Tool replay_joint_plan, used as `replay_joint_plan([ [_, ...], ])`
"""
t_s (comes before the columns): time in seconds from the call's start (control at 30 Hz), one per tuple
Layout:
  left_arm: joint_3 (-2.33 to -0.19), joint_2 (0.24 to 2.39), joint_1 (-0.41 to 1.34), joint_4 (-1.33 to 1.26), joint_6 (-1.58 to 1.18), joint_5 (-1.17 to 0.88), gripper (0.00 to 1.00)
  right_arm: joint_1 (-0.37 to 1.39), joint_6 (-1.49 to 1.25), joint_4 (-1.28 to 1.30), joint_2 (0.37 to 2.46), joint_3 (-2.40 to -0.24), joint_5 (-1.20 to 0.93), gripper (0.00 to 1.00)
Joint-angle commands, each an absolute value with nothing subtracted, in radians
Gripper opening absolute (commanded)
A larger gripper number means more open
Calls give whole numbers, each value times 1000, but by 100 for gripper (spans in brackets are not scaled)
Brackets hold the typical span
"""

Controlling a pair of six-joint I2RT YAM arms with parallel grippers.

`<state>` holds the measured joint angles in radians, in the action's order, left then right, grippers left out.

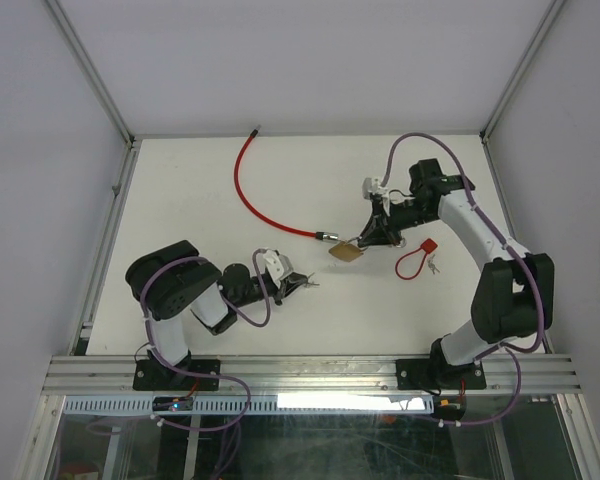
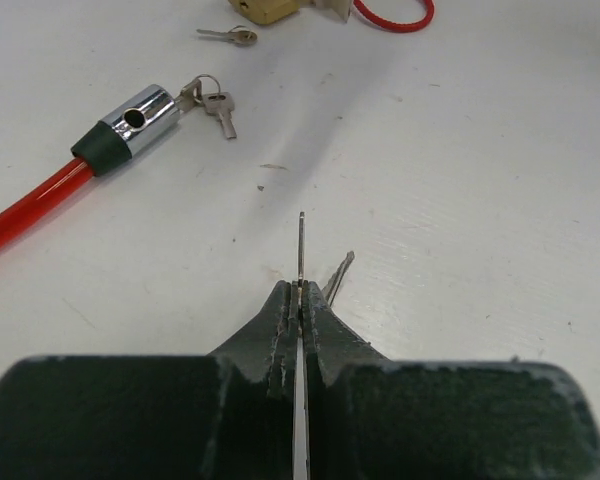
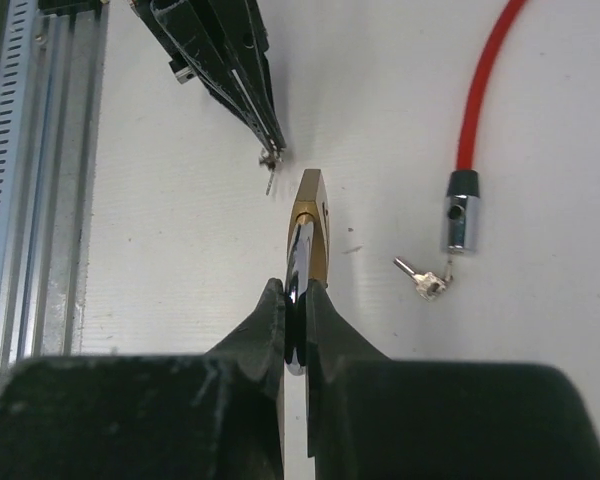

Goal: Lock with the key
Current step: Lock the lock, then place the key at the center of the board.

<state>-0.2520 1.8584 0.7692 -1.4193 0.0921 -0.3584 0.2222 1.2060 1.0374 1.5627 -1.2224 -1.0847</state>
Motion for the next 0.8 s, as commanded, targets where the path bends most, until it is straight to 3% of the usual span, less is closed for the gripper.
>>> replay_joint_plan([
  [0.0,-232,1786,744,-1451,58,-377,0,182,1184,1041,1458,-1277,-1195,0],
  [0.27,-151,1650,660,-1553,-170,-352,0,182,1158,1010,1482,-1256,-1236,0],
  [0.47,-179,1552,524,-1412,-448,-444,0,185,1119,981,1513,-1241,-1267,0],
  [0.77,-166,1481,395,-1356,-586,-488,0,201,1005,879,1529,-1215,-1247,0],
])
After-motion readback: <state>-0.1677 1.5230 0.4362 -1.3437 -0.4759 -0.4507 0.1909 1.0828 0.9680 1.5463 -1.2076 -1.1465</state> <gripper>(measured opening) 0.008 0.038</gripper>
